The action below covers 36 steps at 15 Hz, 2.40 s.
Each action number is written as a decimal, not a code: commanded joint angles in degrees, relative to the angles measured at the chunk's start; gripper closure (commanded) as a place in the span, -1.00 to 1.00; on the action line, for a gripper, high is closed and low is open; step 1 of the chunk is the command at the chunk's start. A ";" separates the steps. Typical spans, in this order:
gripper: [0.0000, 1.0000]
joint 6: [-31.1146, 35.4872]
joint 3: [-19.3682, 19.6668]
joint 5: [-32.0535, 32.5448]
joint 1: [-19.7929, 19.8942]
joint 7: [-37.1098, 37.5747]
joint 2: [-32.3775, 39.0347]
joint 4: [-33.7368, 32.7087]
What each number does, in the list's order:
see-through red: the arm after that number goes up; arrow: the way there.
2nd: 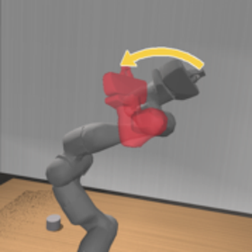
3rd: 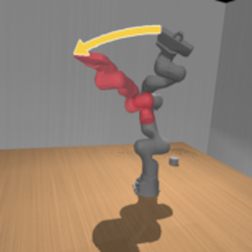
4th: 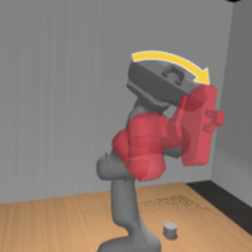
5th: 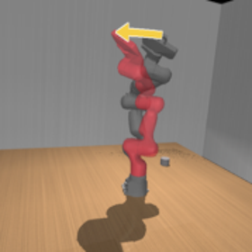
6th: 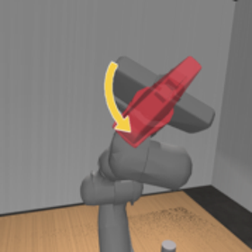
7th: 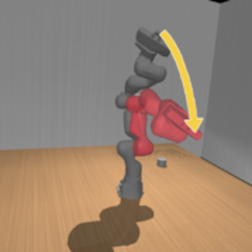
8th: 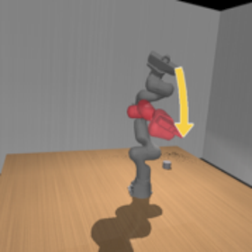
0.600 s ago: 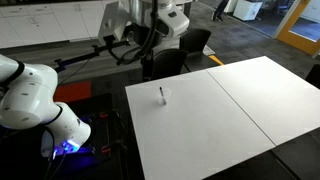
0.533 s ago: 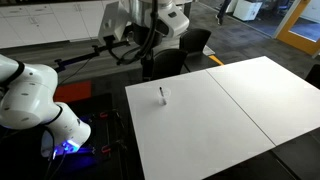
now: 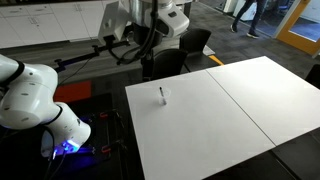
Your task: Pick up the pen from the plastic cup and put it on the table.
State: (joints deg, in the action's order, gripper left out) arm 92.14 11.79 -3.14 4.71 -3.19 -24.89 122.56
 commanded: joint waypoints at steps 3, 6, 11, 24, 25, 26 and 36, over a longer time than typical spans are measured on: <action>-1.00 3.89 -1.25 -0.03 0.68 -1.40 1.88 -1.20; -1.00 8.29 -1.91 0.95 0.56 -1.34 4.60 -2.06; -1.00 14.67 -1.41 0.11 -0.44 -9.55 10.20 -4.12; -1.00 13.60 -2.01 -16.06 1.12 -53.91 29.16 -17.47; -1.00 12.98 -2.38 -16.93 1.54 -57.38 30.45 -18.52; -1.00 12.19 -2.73 -17.84 1.98 -60.83 31.64 -19.62; -1.00 9.85 -5.07 -20.73 4.26 -72.39 35.17 -21.87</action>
State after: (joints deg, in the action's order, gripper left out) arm 100.19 8.22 -23.36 7.58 -72.85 10.42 100.32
